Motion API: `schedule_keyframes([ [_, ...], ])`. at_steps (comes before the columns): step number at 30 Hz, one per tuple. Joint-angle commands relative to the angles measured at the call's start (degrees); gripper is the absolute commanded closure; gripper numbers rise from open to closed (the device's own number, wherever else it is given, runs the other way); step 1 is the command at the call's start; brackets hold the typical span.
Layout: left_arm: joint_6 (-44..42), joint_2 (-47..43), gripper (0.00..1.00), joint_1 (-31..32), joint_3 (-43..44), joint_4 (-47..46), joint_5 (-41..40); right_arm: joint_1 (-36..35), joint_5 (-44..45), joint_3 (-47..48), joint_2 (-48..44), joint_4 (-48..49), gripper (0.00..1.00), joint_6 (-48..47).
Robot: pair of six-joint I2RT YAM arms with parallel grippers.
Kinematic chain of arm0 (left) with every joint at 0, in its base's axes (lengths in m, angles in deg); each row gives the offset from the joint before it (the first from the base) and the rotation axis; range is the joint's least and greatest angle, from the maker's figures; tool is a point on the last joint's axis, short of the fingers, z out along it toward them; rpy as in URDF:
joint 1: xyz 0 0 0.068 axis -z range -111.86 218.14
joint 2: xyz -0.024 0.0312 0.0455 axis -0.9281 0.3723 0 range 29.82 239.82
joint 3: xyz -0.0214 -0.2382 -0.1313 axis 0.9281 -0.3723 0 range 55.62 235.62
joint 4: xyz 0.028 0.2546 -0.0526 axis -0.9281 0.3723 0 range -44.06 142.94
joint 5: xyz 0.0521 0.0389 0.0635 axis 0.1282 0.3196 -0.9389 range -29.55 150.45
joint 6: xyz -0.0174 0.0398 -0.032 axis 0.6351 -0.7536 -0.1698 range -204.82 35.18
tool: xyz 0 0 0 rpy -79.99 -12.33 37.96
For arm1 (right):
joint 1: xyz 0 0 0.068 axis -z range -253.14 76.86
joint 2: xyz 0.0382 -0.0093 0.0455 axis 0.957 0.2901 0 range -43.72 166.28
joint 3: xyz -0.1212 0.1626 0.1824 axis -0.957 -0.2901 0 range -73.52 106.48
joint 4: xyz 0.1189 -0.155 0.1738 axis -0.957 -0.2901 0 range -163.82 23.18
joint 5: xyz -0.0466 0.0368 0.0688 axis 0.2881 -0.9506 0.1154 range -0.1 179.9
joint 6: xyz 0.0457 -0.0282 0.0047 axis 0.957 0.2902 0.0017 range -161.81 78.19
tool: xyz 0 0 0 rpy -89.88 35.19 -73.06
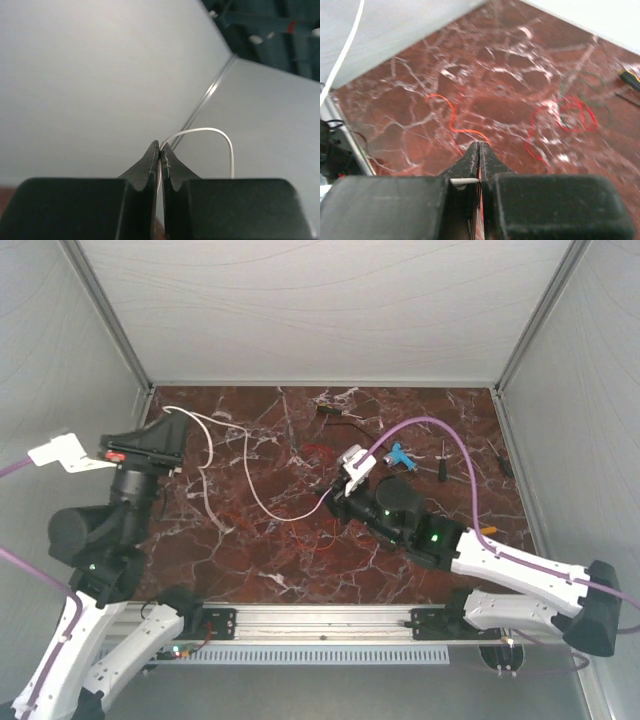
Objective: Zip-tie the wires
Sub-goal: Straighten the cable at the center of the board.
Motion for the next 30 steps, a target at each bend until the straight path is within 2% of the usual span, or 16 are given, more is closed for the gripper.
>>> schedule_keyframes([
  [1,1.94,-4.19,1.0,0.2,-5.11,6.83,-6.14,5.52,-1.84,3.89,-3.72,-24.82,1.0,4.13],
  [5,2.59,-5.95,1.0,0.21,-8.15,14.01,-7.76,8.01,-6.66,7.01,-4.43,-35.38,1.0,4.61],
  [9,5.01,-5.97,1.0,0.21,-10.63,19.92,-7.95,8.05,-10.32,9.02,-3.28,-41.89,1.0,4.68],
  [16,9.8,-5.34,1.0,0.21,-17.35,23.42,-9.19,8.05,-9.55,12.5,3.49,-53.48,1.0,4.98],
  [25,10.22,-6.74,1.0,0.2,-20.71,32.04,-18.88,10.72,-5.37,11.95,9.04,-57.02,1.0,6.75],
  [30,9.67,-4.76,1.0,0.2,-18.79,37.64,-22.79,13.17,-8.99,12.27,12.16,-57.63,1.0,7.29],
])
